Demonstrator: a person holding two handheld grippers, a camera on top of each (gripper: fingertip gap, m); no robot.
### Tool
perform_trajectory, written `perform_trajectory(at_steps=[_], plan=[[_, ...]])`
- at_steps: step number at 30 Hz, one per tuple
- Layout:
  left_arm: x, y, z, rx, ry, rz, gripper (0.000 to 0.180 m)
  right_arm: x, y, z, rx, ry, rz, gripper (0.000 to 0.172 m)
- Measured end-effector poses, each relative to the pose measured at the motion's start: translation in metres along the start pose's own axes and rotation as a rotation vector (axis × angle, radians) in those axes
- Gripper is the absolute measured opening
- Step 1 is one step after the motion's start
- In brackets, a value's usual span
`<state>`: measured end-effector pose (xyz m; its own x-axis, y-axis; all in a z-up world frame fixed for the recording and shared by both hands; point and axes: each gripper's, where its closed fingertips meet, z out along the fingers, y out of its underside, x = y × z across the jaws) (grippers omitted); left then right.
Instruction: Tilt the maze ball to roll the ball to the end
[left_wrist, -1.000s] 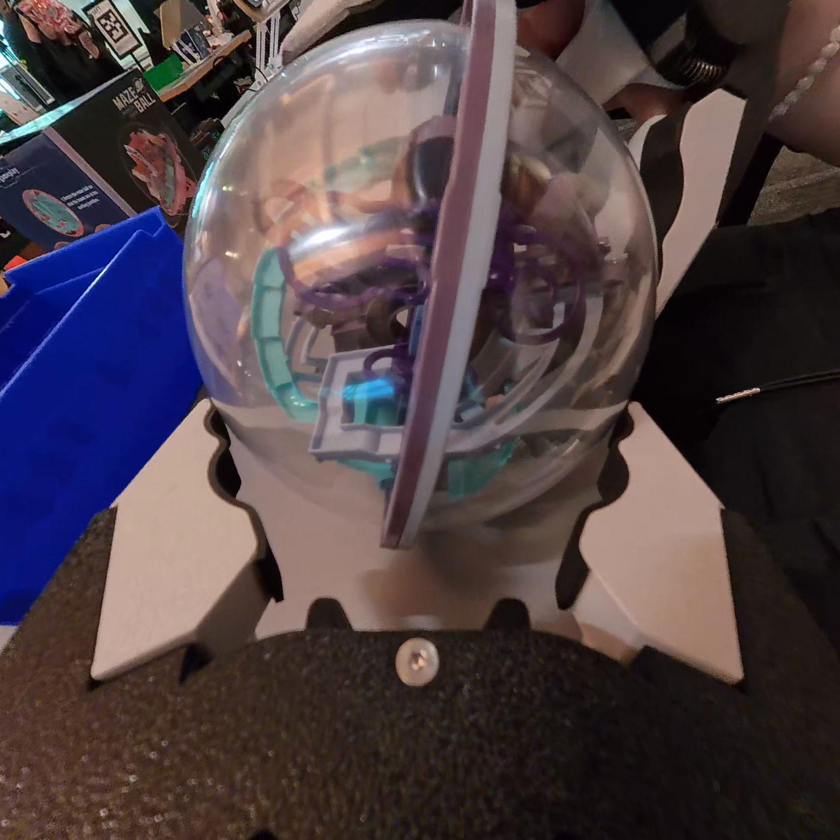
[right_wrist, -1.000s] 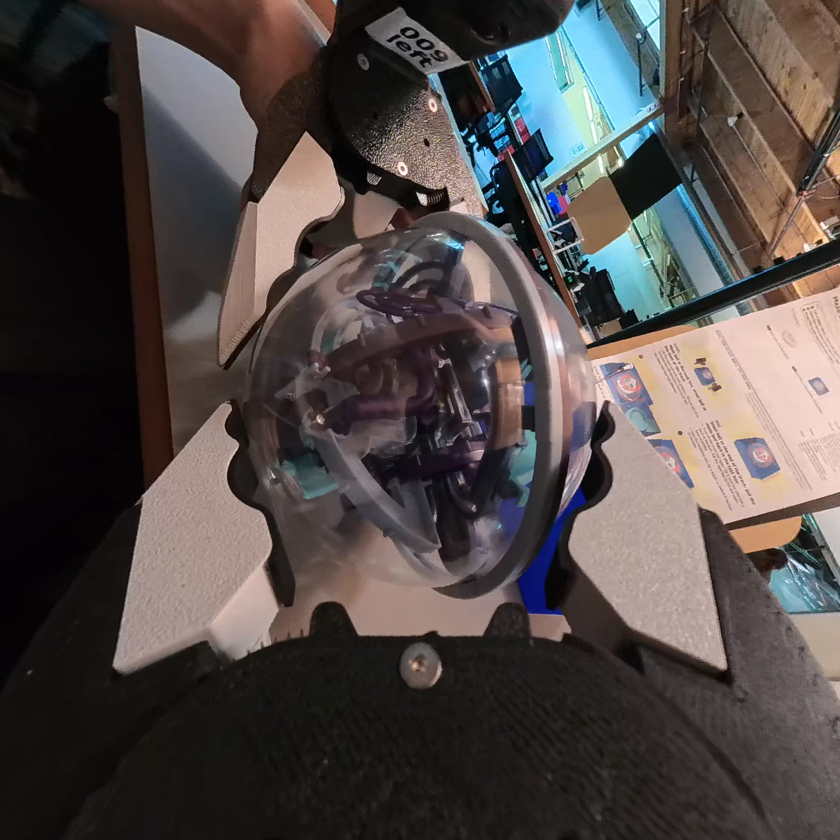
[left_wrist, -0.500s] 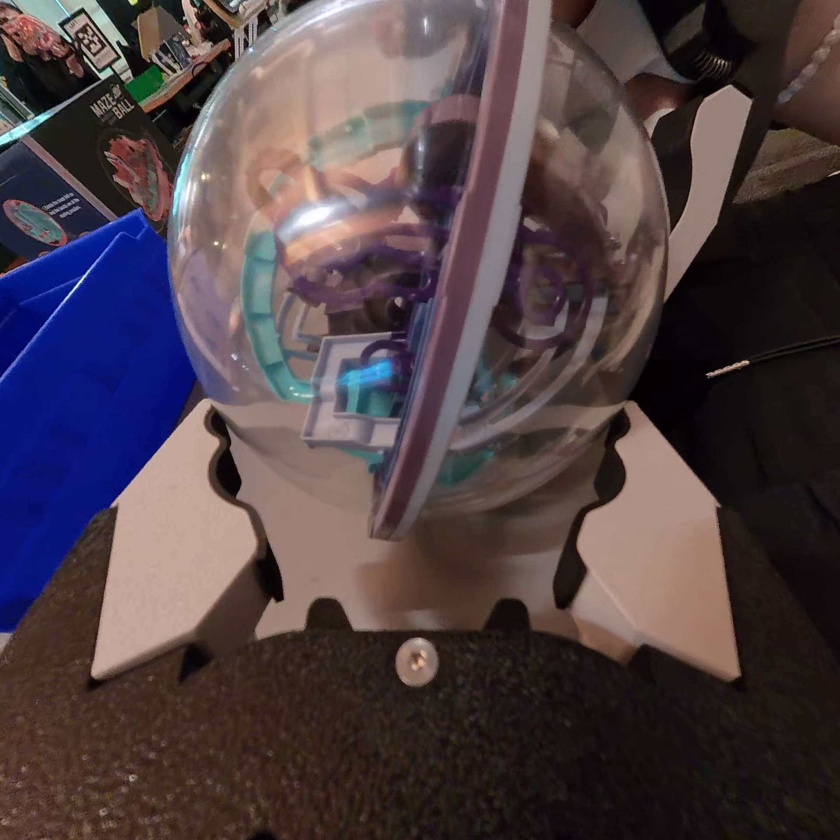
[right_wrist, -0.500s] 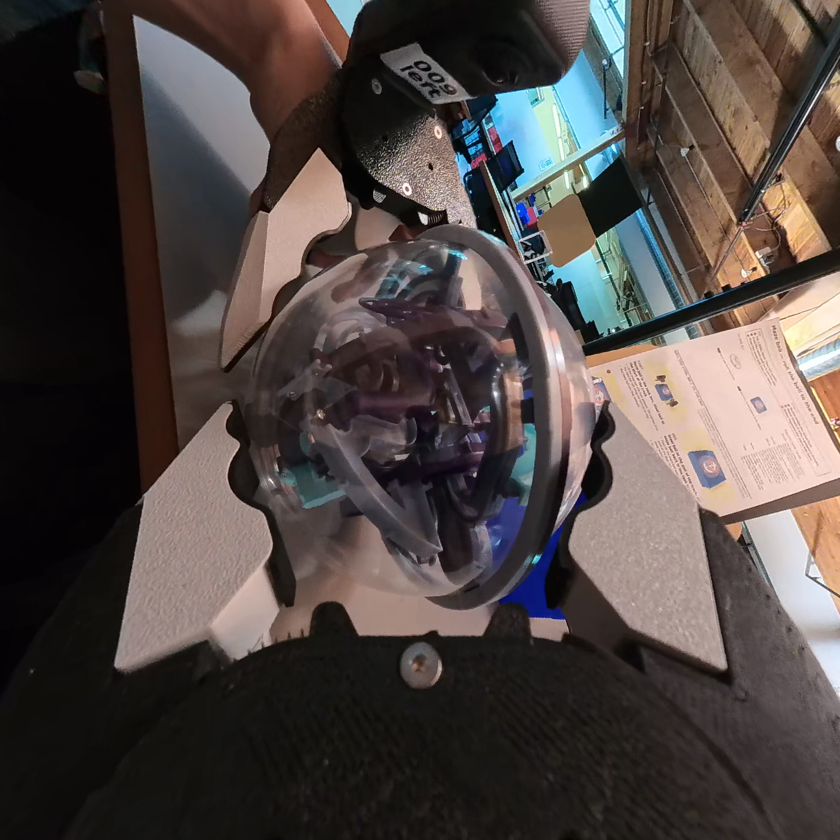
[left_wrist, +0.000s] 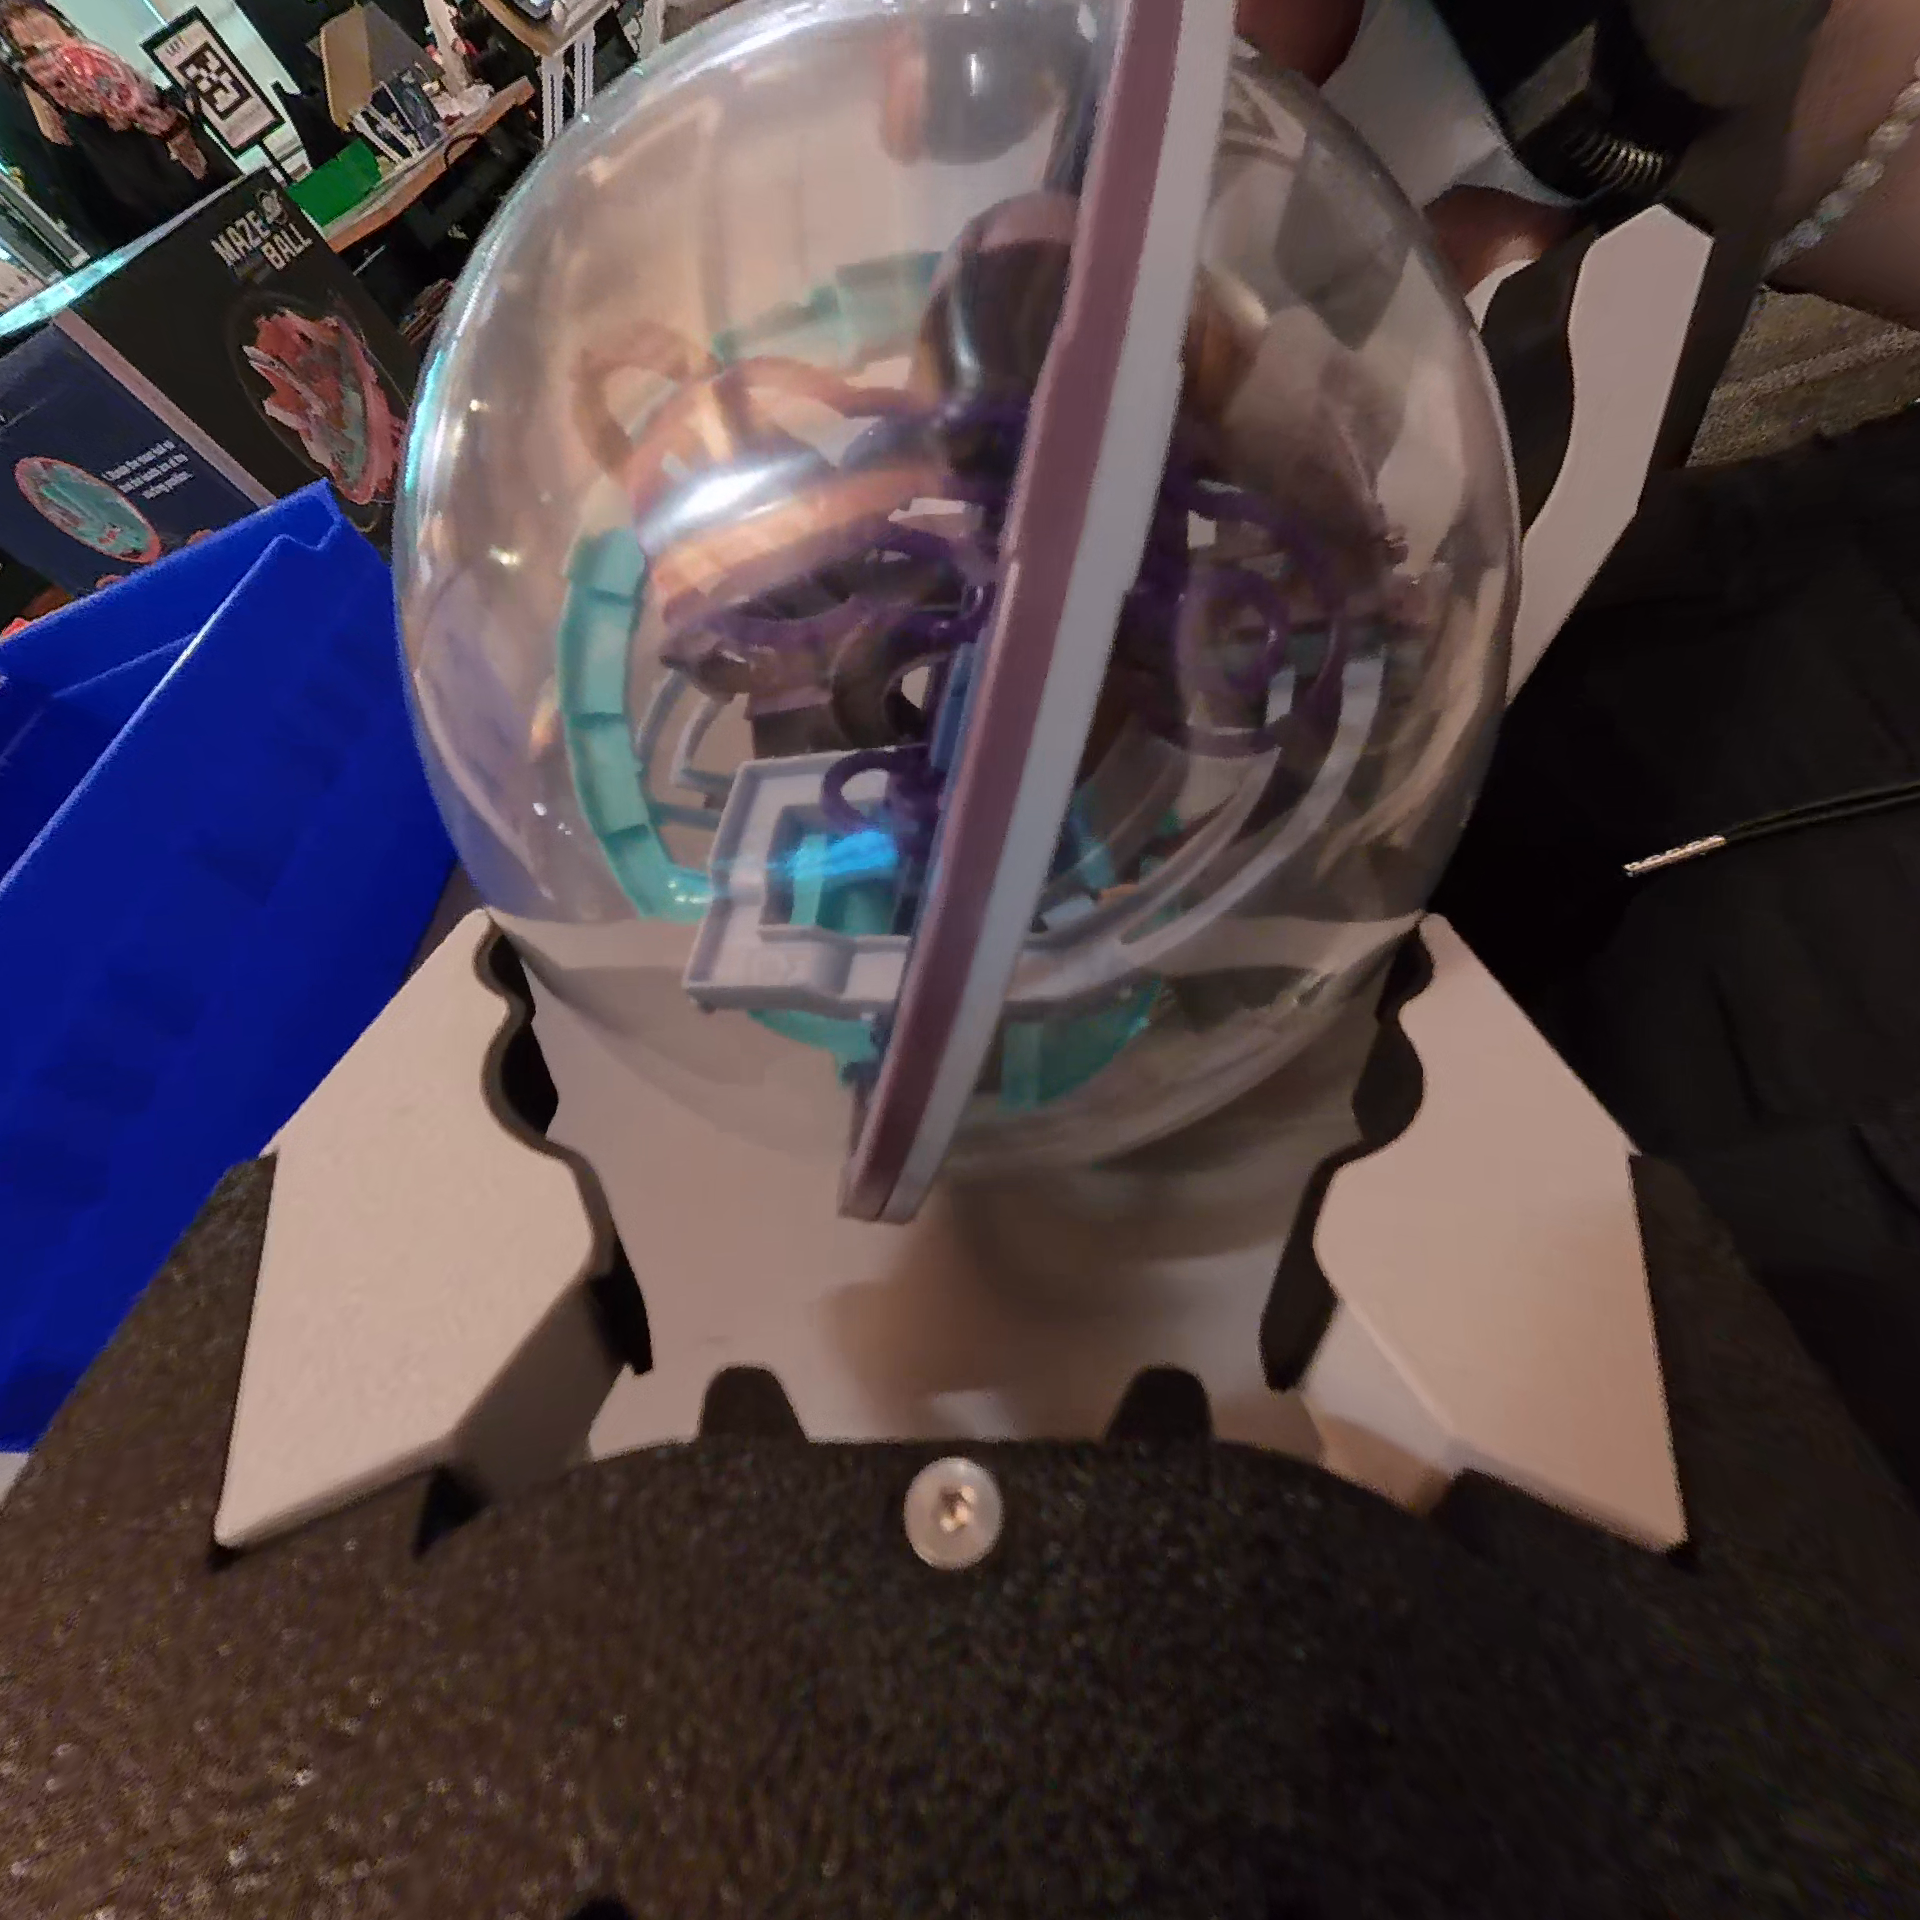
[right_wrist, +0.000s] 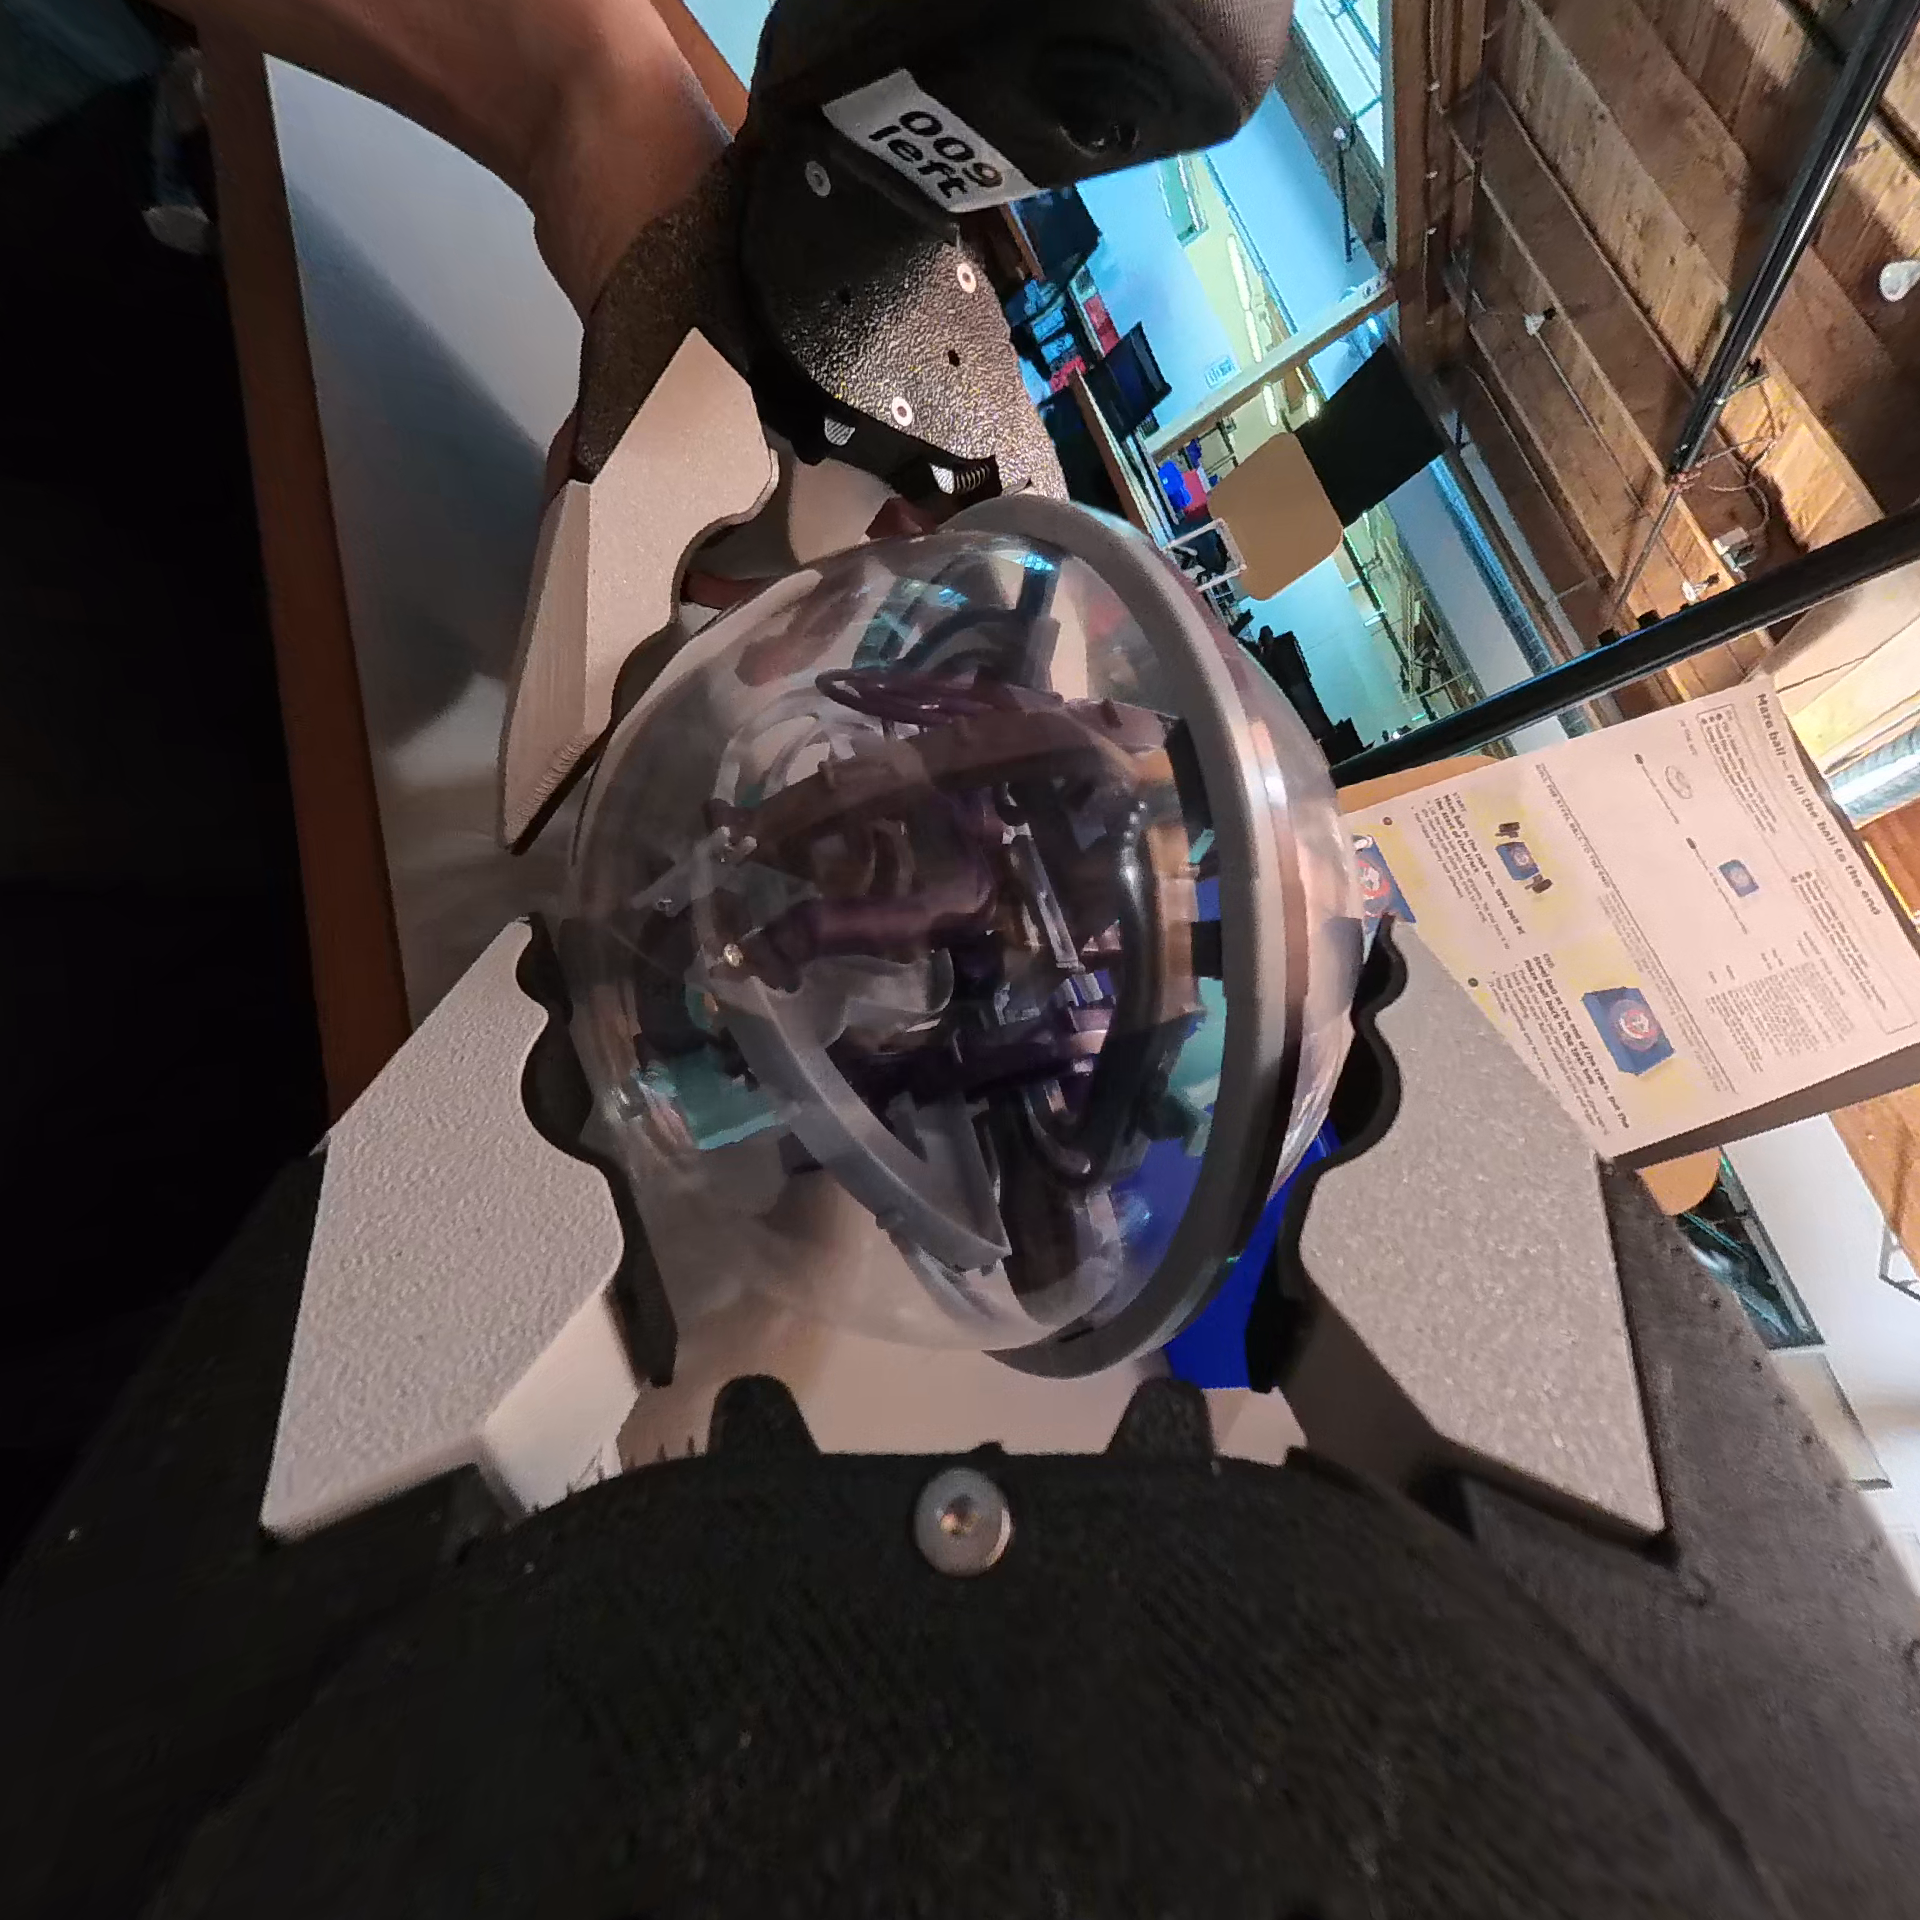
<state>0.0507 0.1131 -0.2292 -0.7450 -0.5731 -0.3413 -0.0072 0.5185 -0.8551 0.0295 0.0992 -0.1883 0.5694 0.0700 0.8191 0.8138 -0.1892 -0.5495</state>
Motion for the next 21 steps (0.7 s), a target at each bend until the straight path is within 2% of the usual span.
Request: perform_trajectory(at_steps=[1, 13, 21], plan=[[0.000, 0.000, 0.000, -0.002, -0.003, 0.000, 0.153, 0.001, 0.001, -0.001, 0.001, -0.002, 0.010, 0.145], [-0.003, -0.002, 0.008, -0.060, -0.044, 0.037, 0.151, 0.006, 0.012, -0.009, 0.019, 0.017, 0.097, 0.145], [0.002, -0.013, 0.012, 0.006, -0.012, -0.016, 0.151, 0.008, 0.016, -0.018, 0.045, 0.012, 0.211, 0.145]])
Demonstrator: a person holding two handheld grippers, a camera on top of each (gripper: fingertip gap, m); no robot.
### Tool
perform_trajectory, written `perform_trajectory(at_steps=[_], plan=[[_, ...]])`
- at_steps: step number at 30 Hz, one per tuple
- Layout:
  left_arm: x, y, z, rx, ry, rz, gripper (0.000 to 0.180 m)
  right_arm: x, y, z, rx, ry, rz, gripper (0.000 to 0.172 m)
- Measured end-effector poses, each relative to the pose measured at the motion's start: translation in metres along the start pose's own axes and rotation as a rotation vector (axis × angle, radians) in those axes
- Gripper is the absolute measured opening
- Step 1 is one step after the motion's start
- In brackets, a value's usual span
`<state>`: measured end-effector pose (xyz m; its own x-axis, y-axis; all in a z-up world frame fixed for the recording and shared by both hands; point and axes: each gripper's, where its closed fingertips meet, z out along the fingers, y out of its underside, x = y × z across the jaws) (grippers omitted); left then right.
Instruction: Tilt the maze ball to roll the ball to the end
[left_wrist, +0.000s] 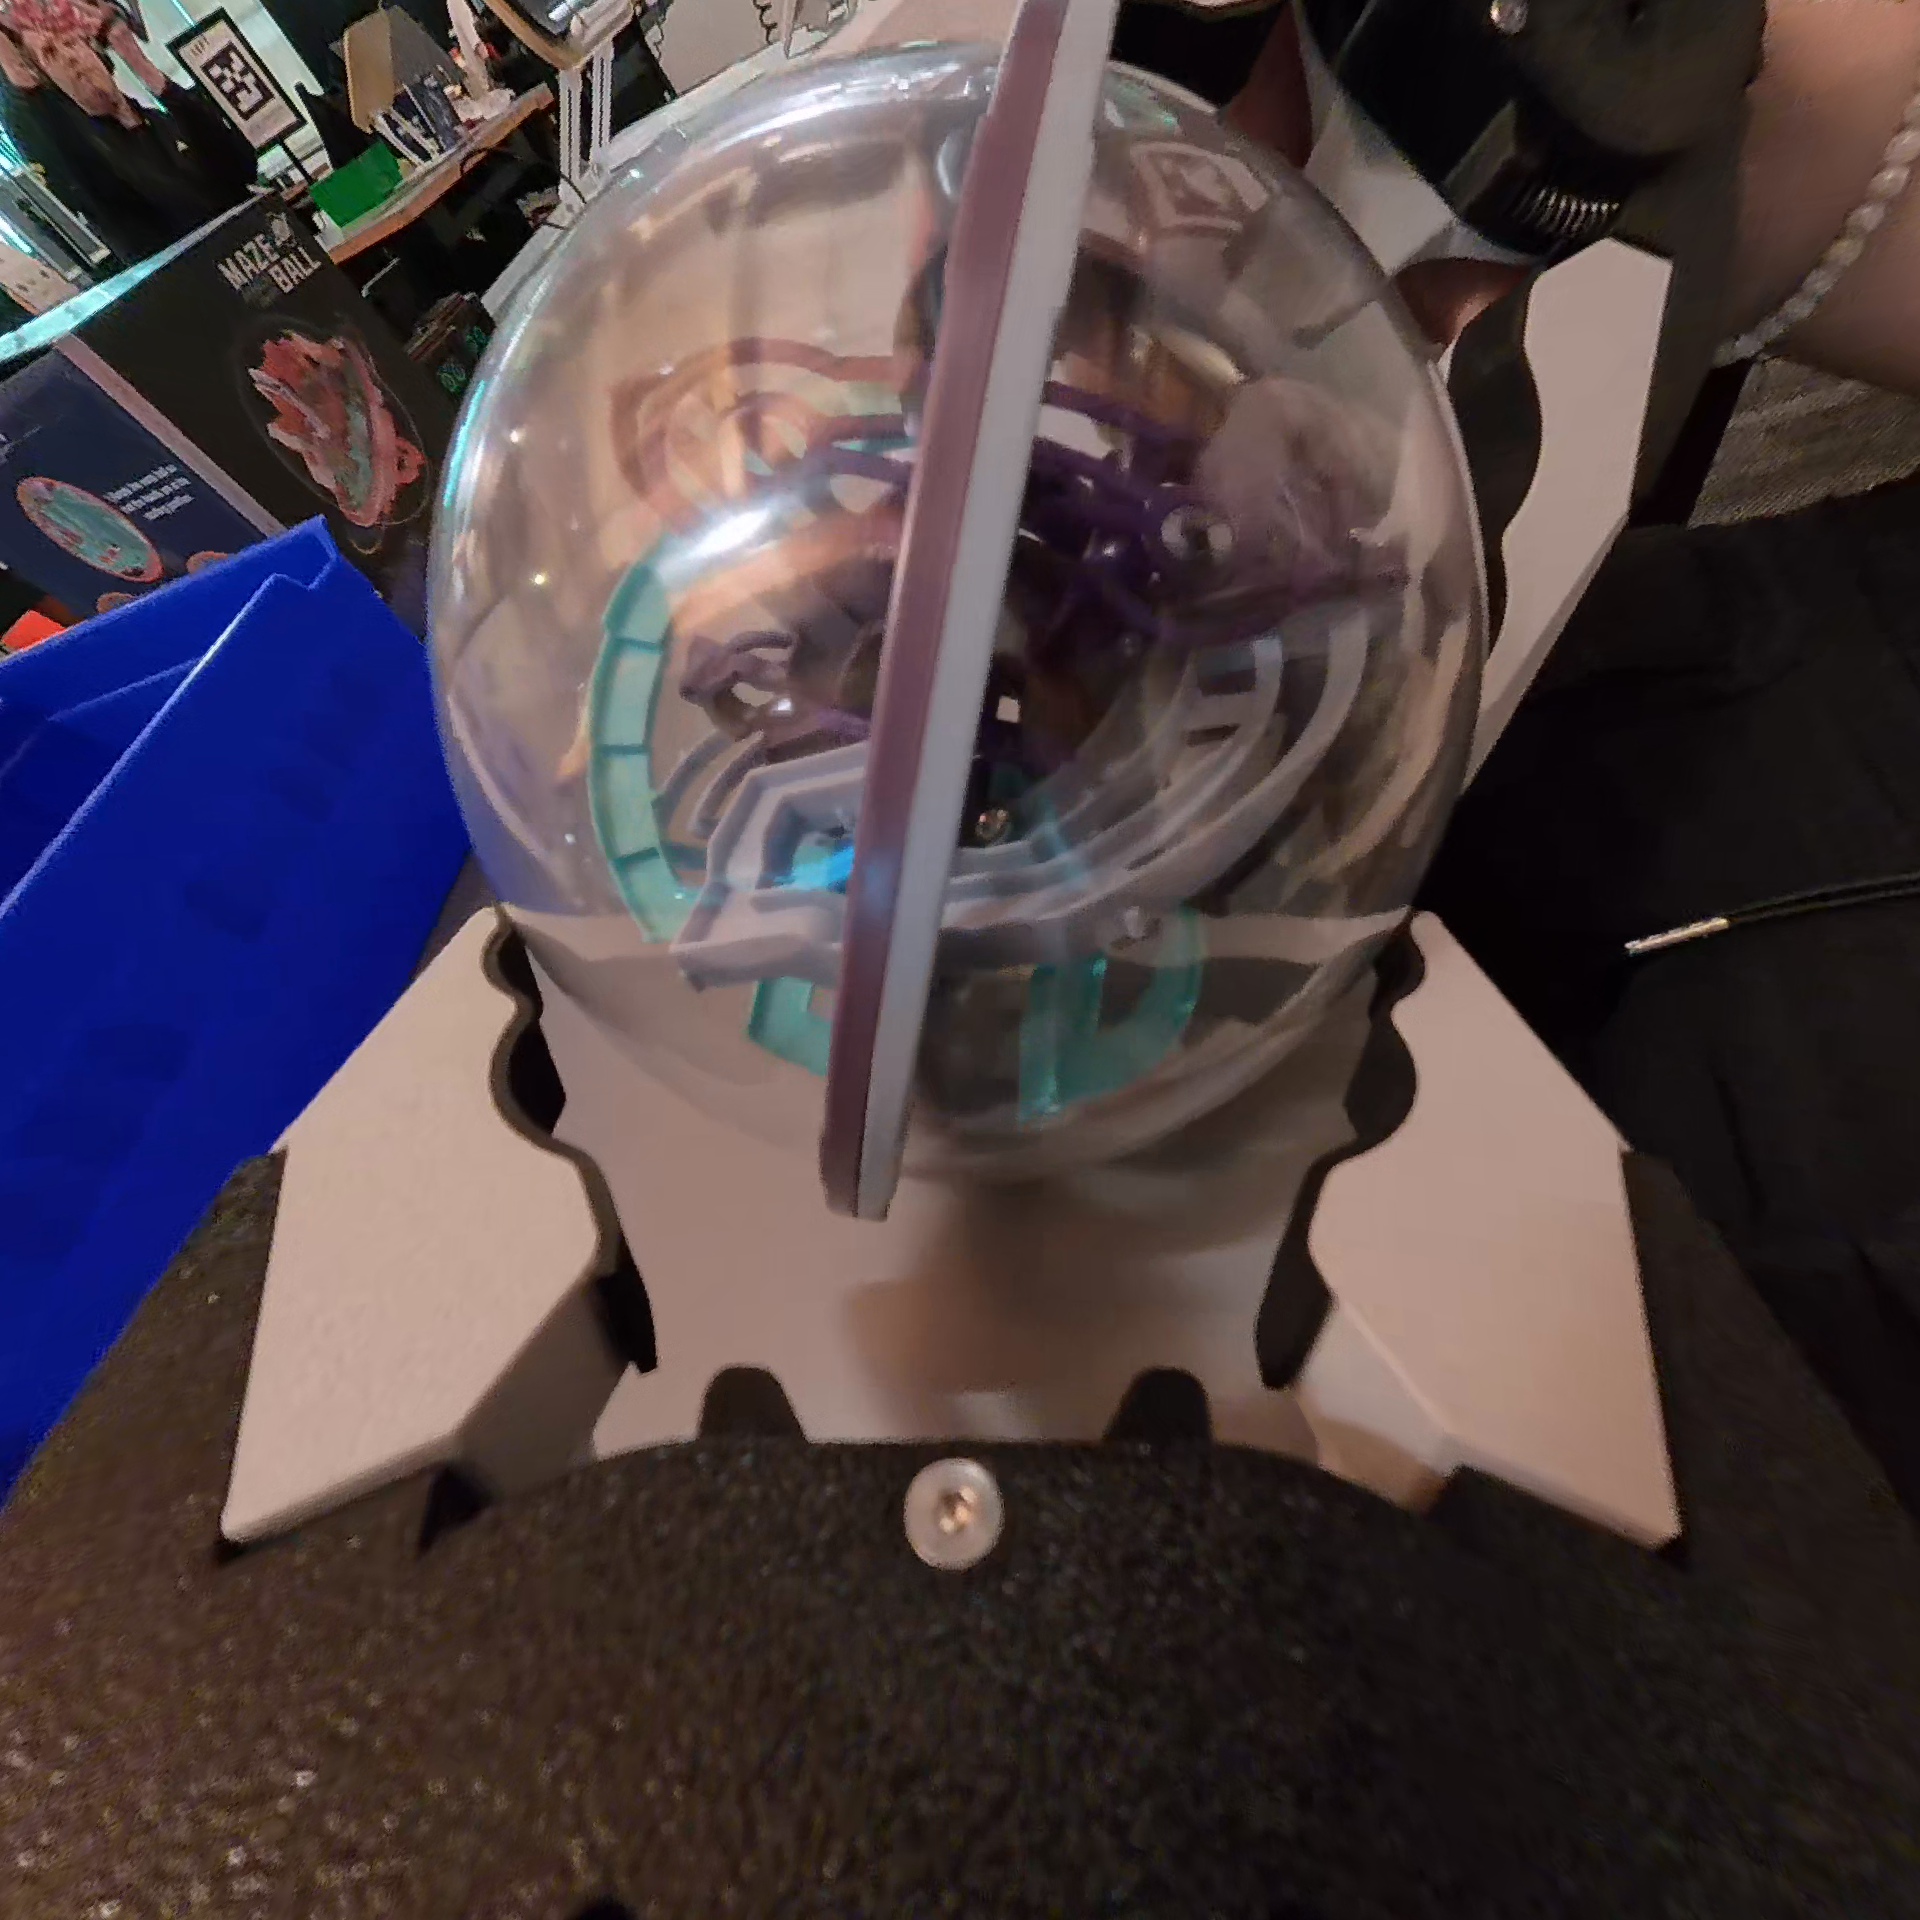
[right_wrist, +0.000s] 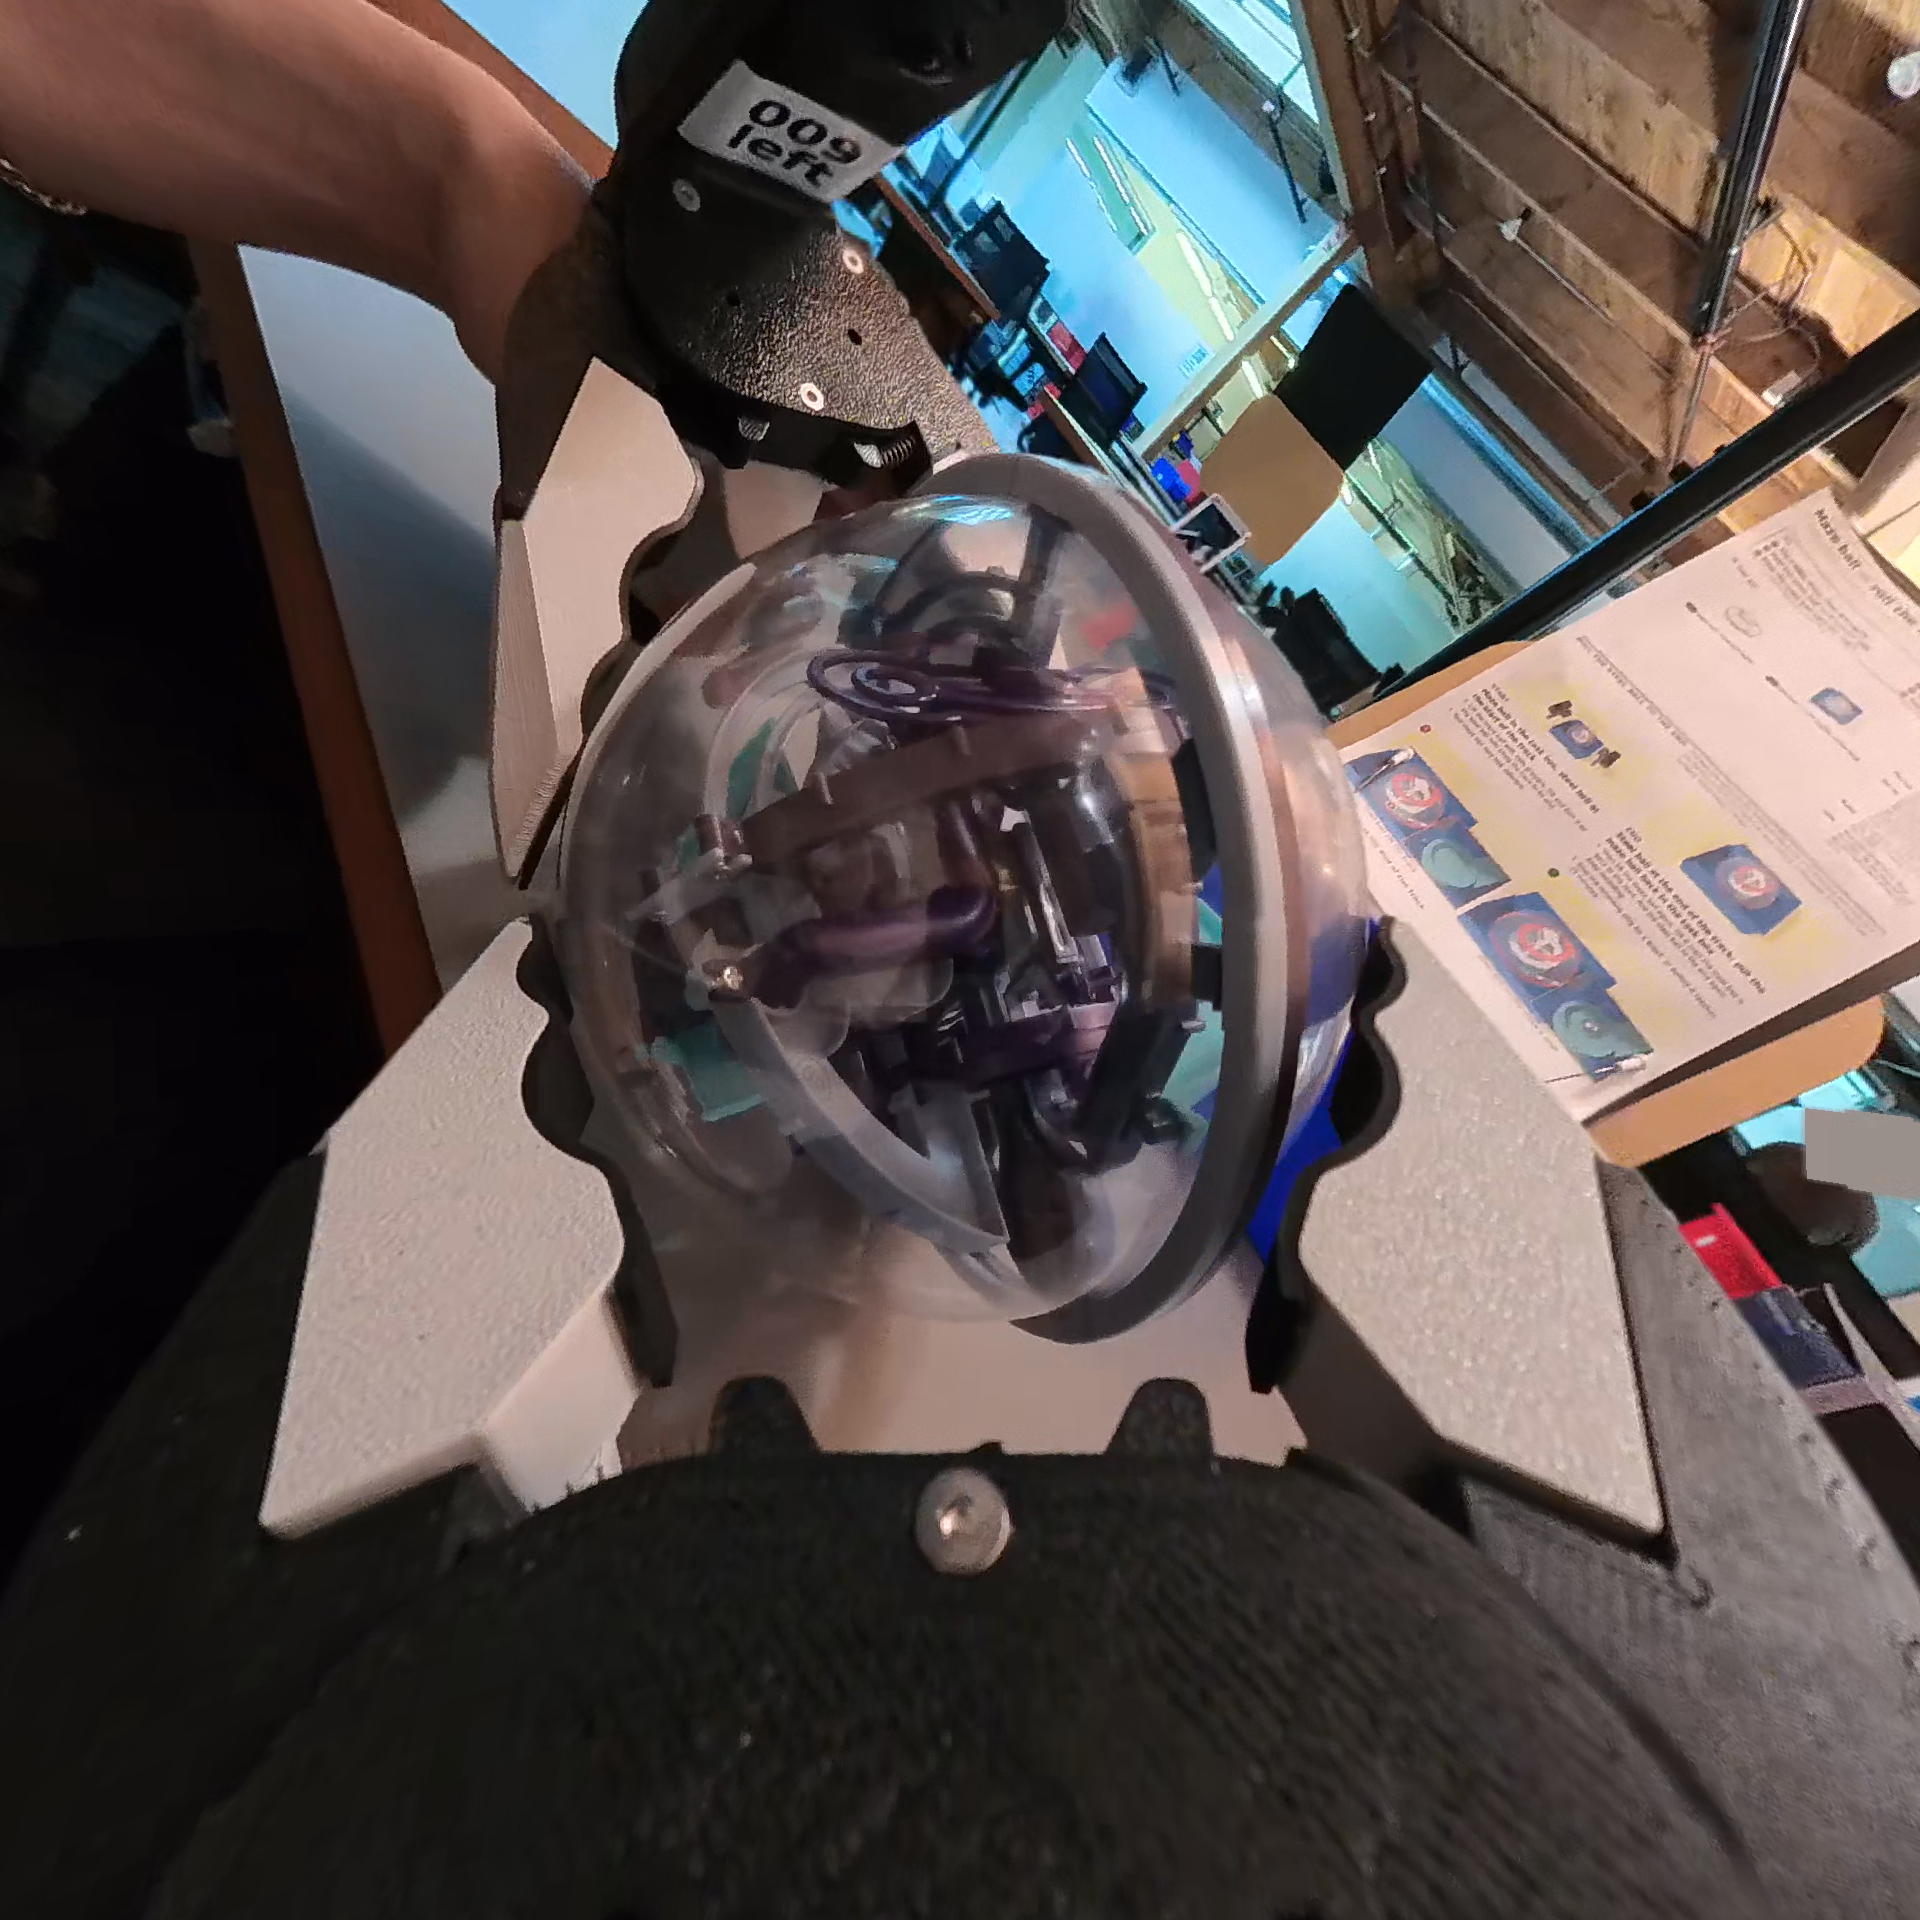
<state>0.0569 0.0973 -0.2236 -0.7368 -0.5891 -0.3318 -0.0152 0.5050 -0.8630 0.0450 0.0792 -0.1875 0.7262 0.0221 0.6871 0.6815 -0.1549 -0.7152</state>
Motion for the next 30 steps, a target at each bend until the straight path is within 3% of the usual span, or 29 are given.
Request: perform_trajectory(at_steps=[30], plan=[[0.001, -0.019, 0.014, 0.024, -0.038, -0.021, 0.148, 0.009, 0.025, -0.019, -0.158, 0.000, 0.163, 0.145]])
